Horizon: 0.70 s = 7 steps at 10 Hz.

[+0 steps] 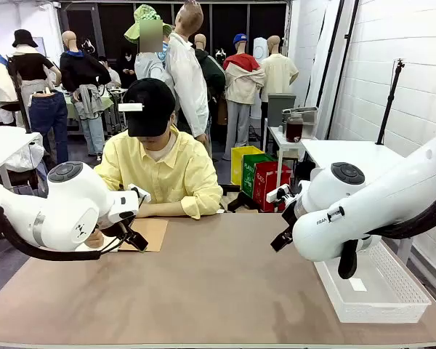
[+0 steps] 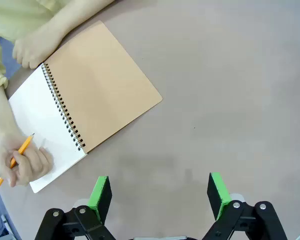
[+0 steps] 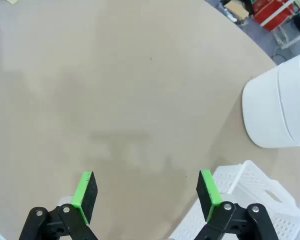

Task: Sort the paper based on its condition.
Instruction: If a person hands you a paper, place it in the Organizing basket , and if it's crumpled, put it in the Trash can.

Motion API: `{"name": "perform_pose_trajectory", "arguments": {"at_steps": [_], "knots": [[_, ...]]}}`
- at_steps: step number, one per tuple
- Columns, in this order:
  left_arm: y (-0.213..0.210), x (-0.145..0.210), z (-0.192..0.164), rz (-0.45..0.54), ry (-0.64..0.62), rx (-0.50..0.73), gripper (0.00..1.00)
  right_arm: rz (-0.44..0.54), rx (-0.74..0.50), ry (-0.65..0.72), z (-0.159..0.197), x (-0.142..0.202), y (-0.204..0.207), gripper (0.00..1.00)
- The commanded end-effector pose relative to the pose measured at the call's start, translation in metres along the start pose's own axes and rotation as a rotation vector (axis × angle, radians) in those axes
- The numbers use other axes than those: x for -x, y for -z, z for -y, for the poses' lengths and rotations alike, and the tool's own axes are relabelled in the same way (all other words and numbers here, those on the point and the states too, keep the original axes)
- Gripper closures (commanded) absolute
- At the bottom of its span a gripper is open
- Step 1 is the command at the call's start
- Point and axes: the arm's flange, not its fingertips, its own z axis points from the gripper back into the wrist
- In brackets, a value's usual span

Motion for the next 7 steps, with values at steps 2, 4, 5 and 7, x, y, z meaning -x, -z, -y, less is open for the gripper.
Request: {"name": "perform_pose_trajectory", "arguments": {"at_steps": [2, 4, 5, 7], "knots": [[0.0, 0.0, 0.0, 0.0, 0.0, 0.0, 0.0, 0.0, 0.0, 0.0, 0.0, 0.0, 0.0, 0.0], [0.0, 0.0, 0.0, 0.0, 0.0, 0.0, 0.0, 0.0, 0.0, 0.0, 0.0, 0.0, 0.0, 0.0], [0.0, 0.0, 0.0, 0.0, 0.0, 0.0, 0.0, 0.0, 0.0, 0.0, 0.0, 0.0, 0.0, 0.0], [0.0, 0.0, 0.0, 0.0, 0.0, 0.0, 0.0, 0.0, 0.0, 0.0, 0.0, 0.0, 0.0, 0.0]]}}
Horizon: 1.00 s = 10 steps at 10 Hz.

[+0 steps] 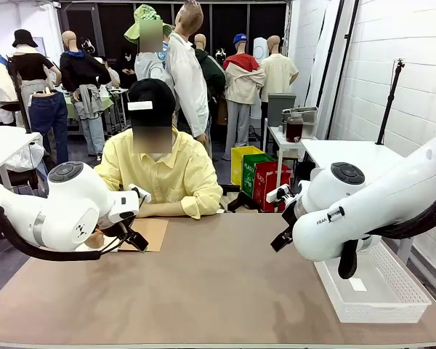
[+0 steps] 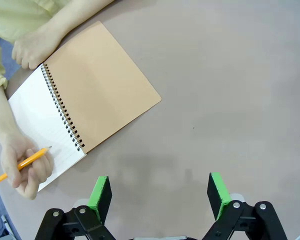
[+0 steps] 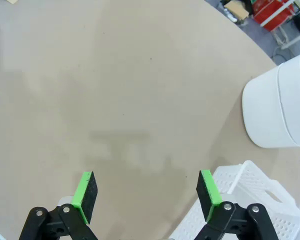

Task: Sort the paper based on its condition.
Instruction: If a person hands you a paper, place it in the Organizing basket , and if it's crumpled, put it in the Trash can.

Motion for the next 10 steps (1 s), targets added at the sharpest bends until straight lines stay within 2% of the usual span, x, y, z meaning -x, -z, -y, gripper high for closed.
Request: {"name": "perform_pose_trajectory", "arguments": {"at_steps": [1, 10], "knots": [[0.0, 0.0003, -0.0011, 0.0, -0.002, -0.001, 0.0, 0.0, 0.0, 0.001, 0.0001, 0.0, 0.0, 0.0], [-0.0035, -0.0034, -0.0004, 0.006, 0.003, 0.008, 0.0, 0.0, 0.0, 0.0, 0.0, 0.0, 0.0, 0.0]]}}
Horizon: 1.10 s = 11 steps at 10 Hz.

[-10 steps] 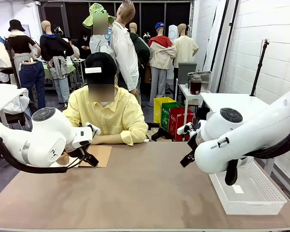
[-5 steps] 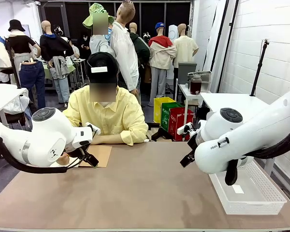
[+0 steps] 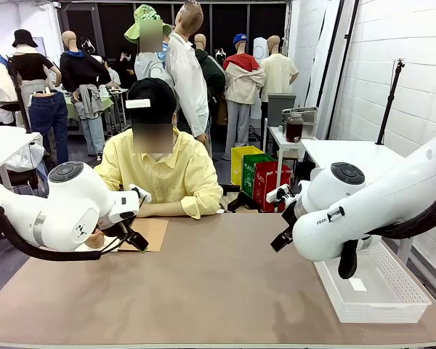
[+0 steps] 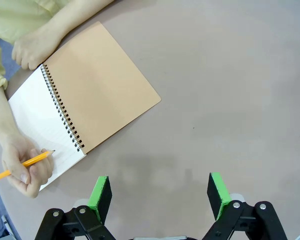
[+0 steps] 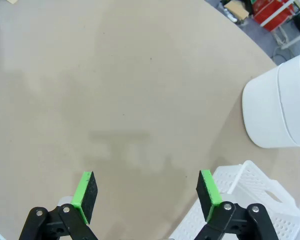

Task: Sort the paper based on its condition.
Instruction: If a person hands you a paper, place it in the Organizing basket , and if it's crumpled, put it in the Trash can.

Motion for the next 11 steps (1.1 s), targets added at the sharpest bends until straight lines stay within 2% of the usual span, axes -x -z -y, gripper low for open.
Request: {"name": "perform_pose_trajectory", "arguments": {"at_steps": [1, 4, 8, 11], "knots": [[-0.01, -0.008, -0.004, 0.002, -0.002, -0.005, 0.0, 0.007, -0.024, -0.007, 0.002, -0.005, -0.005, 0.0], [-0.047, -0.019, -0.009, 0.021, -0.009, -0.007, 0.0, 0.021, -0.073, -0.009, 0.006, -0.017, -0.038, 0.0], [-0.102, -0.033, -0.021, 0.035, 0.006, 0.005, 0.0, 0.052, -0.141, -0.051, 0.015, -0.031, -0.102, 0.0], [-0.145, -0.04, -0.024, 0.054, 0.023, 0.002, 0.0, 0.089, -0.128, -0.089, 0.015, -0.039, -0.148, 0.0]]}}
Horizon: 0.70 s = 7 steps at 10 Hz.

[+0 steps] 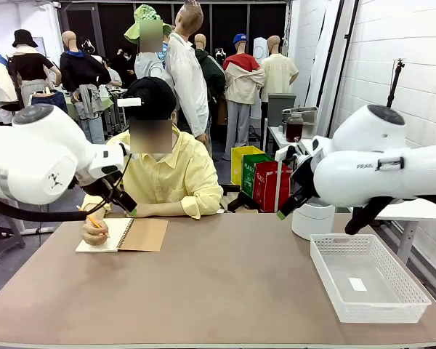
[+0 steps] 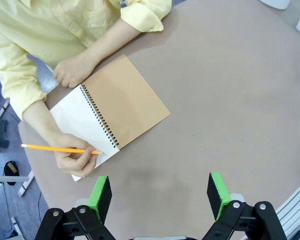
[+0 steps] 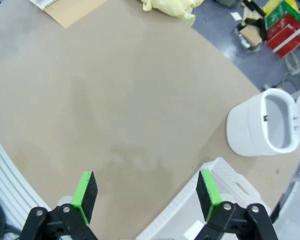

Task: Sort the paper based on its condition.
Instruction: If a person hands you a paper, place it in the Organizing basket , and if it's crumpled, put it in the Trash can.

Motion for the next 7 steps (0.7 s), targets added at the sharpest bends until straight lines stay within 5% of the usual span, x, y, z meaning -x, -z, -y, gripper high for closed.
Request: {"name": "perform_pose_trajectory", "arguments": {"at_steps": [1, 7], "knots": [[-0.02, -0.001, -0.005, 0.013, 0.024, 0.022, 0.0, 0.042, -0.018, -0.026, 0.001, -0.005, -0.02, 0.0], [-0.052, -0.009, -0.004, 0.048, 0.045, -0.012, 0.0, 0.077, -0.021, -0.051, -0.003, -0.02, -0.043, 0.0]]}}
